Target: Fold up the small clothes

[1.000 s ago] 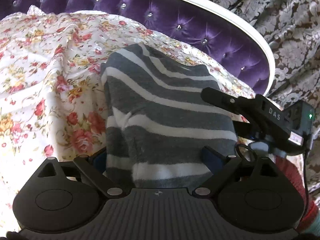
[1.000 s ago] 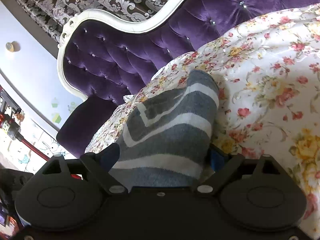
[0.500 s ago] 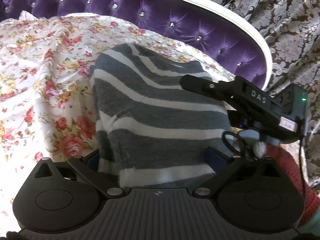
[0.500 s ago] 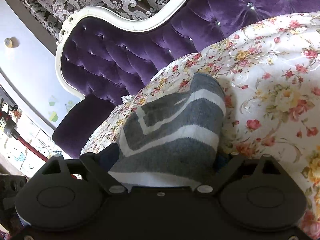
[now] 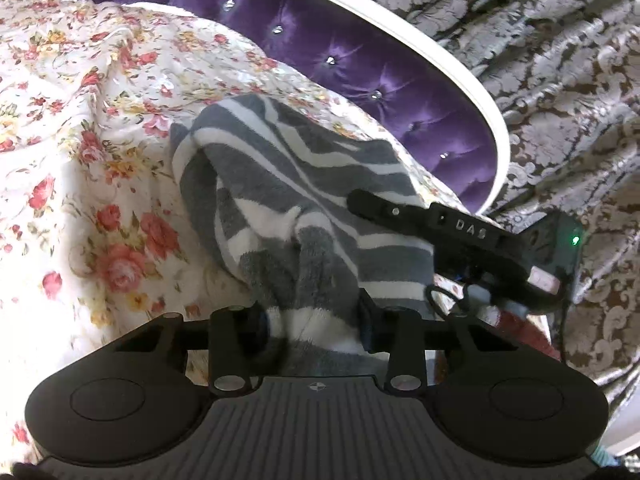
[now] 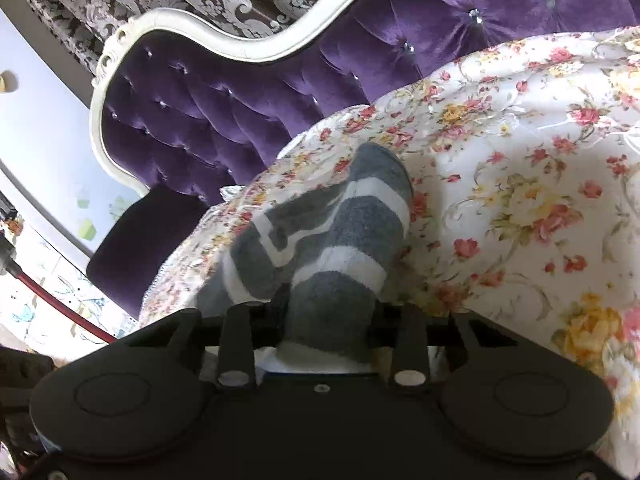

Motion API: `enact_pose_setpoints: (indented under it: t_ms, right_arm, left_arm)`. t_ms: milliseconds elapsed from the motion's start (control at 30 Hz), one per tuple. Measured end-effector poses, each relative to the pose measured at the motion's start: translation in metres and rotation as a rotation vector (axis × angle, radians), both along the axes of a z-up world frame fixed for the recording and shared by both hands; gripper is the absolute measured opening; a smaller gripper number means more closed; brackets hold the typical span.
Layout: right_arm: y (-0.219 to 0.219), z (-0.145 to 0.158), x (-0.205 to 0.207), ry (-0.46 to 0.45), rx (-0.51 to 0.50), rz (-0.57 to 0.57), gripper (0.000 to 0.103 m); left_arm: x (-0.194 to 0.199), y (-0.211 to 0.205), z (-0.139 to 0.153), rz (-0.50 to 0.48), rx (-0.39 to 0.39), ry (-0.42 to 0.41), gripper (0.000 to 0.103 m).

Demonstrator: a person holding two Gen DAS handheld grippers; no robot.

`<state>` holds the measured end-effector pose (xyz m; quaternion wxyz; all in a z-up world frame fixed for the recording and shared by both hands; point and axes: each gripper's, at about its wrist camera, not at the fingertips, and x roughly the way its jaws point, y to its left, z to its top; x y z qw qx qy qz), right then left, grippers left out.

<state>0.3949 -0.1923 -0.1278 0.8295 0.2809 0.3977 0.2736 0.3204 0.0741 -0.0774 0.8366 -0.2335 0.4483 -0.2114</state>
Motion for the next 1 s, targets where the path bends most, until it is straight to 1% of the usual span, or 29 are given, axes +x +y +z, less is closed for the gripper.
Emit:
enact_pose_setpoints:
  t_ms: [133, 267, 433, 600, 667, 700, 733, 767, 867, 933, 1000]
  right_arm:
    - [0.001, 0.026, -0.025, -0.01, -0.044, 0.028, 0.044]
    - [-0.002, 0.047, -0.065, 0.007, -0.077, 0.045, 0.045]
    - [-0.01, 0.058, -0.124, 0.04, -0.089, 0.052, 0.045]
    - [-0.02, 0.061, -0.18, 0.048, -0.076, 0.06, 0.046]
    - [-0.02, 0.056, -0.197, 0.046, -0.101, 0.064, 0.047]
    - [-0.02, 0.053, -0.203, 0.048, -0.116, 0.058, 0.048]
    - [-0.021, 0.049, -0.21, 0.047, -0.132, 0.043, 0.048]
    - [-0.023, 0.046, -0.214, 0.038, -0.153, 0.024, 0.05]
    - [-0.03, 0.04, -0.226, -0.003, -0.21, -0.05, 0.057]
    - [-0.035, 0.04, -0.232, -0.034, -0.221, -0.091, 0.061]
    - [-0.034, 0.043, -0.237, -0.071, -0.241, -0.12, 0.061]
  left_arm:
    - [-0.028, -0.008, 0.006, -0.021, -0.031, 0.005, 0.037]
    - [-0.069, -0.019, 0.018, -0.05, -0.021, 0.0, 0.037]
    - [-0.128, -0.031, 0.031, -0.086, 0.002, -0.011, 0.037]
    - [-0.17, -0.025, 0.006, -0.09, 0.009, 0.003, 0.038]
    - [-0.184, -0.022, -0.008, -0.08, 0.029, 0.024, 0.038]
    - [-0.19, -0.02, -0.015, -0.066, 0.053, 0.03, 0.04]
    - [-0.196, -0.017, -0.02, -0.046, 0.078, 0.025, 0.045]
    - [-0.2, -0.013, -0.026, -0.02, 0.09, 0.018, 0.048]
    - [-0.21, -0.003, -0.027, 0.029, 0.083, -0.013, 0.05]
    - [-0.216, -0.003, -0.023, 0.041, 0.125, -0.042, 0.054]
    - [-0.228, -0.004, -0.019, 0.048, 0.177, -0.083, 0.054]
